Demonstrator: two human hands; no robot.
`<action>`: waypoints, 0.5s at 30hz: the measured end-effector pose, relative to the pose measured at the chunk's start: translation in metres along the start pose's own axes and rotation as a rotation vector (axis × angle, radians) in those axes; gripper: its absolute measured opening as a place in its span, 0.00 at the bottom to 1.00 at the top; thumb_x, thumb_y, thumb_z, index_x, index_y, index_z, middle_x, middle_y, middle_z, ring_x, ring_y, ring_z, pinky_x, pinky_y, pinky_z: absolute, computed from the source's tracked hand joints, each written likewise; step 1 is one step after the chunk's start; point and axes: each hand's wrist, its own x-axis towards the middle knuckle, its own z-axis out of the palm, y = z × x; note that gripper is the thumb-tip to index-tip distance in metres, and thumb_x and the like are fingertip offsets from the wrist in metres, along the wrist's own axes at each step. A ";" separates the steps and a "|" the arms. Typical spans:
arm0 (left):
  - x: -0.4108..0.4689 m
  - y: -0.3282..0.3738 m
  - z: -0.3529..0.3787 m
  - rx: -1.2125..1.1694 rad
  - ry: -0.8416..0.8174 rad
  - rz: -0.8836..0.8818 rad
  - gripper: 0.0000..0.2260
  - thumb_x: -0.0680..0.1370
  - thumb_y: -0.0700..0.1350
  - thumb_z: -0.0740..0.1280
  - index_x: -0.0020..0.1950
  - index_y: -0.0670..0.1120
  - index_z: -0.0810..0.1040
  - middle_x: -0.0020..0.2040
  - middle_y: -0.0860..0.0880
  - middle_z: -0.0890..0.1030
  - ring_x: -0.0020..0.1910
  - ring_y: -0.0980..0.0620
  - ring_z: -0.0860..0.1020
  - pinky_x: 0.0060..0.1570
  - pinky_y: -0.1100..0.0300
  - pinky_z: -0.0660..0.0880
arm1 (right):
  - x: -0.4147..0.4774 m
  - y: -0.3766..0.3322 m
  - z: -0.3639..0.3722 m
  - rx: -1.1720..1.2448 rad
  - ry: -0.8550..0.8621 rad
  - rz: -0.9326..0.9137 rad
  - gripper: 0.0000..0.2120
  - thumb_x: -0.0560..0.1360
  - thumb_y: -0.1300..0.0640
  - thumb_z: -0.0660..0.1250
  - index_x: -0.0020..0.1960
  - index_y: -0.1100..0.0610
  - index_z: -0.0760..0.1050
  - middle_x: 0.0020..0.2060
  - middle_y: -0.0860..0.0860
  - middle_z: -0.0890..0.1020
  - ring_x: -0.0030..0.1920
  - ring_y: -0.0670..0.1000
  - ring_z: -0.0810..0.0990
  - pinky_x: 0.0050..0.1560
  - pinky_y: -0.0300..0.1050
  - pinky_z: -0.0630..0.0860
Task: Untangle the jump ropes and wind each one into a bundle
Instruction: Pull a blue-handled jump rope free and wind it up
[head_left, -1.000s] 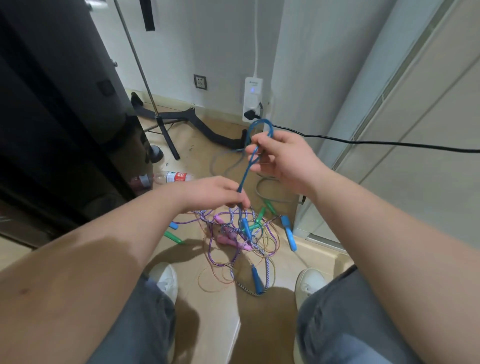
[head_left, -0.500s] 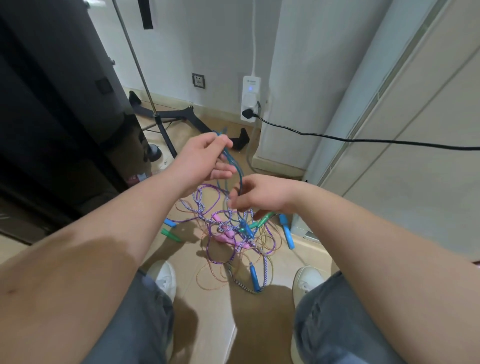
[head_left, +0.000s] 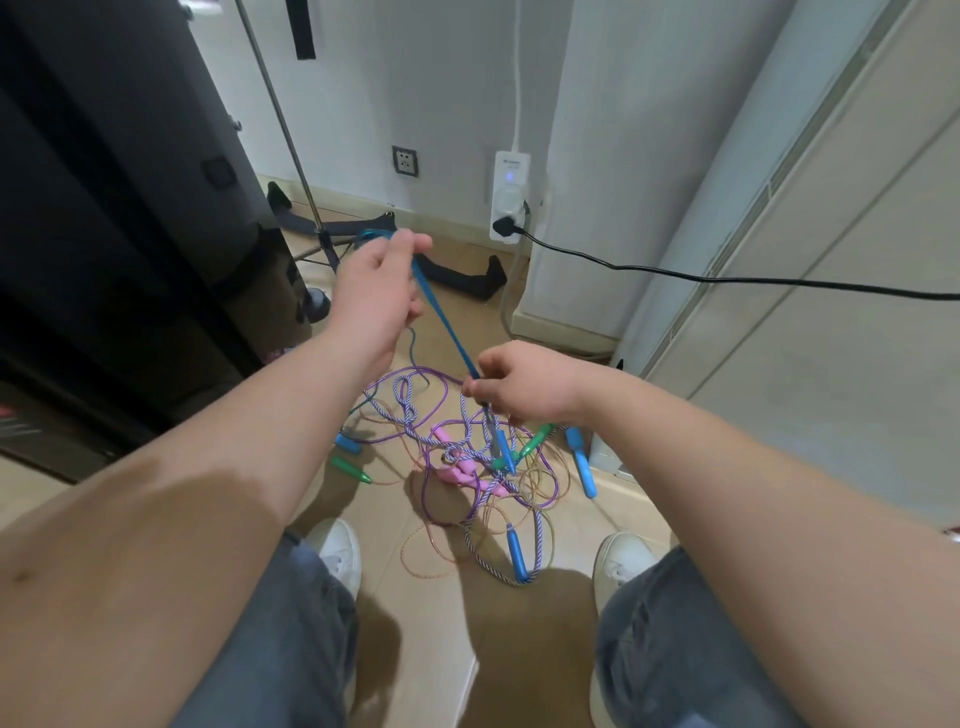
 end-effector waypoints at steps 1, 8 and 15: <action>0.002 0.000 -0.002 -0.008 0.044 -0.011 0.11 0.83 0.50 0.60 0.52 0.49 0.81 0.33 0.52 0.66 0.31 0.55 0.65 0.33 0.62 0.67 | 0.000 0.001 -0.001 -0.015 0.038 -0.005 0.14 0.81 0.49 0.65 0.43 0.59 0.75 0.37 0.52 0.80 0.37 0.53 0.79 0.47 0.57 0.83; -0.011 -0.017 -0.004 0.139 -0.581 -0.401 0.16 0.82 0.53 0.51 0.54 0.49 0.77 0.53 0.48 0.82 0.57 0.47 0.78 0.59 0.48 0.71 | 0.003 -0.011 -0.018 0.478 0.331 -0.136 0.11 0.81 0.58 0.65 0.44 0.65 0.78 0.34 0.53 0.81 0.34 0.52 0.80 0.43 0.53 0.83; -0.017 -0.025 0.001 0.177 -0.778 -0.449 0.30 0.81 0.65 0.46 0.67 0.49 0.77 0.58 0.48 0.83 0.55 0.49 0.77 0.58 0.49 0.68 | 0.004 -0.006 -0.036 0.819 0.562 -0.107 0.08 0.81 0.58 0.66 0.45 0.61 0.78 0.36 0.53 0.80 0.31 0.50 0.74 0.34 0.45 0.78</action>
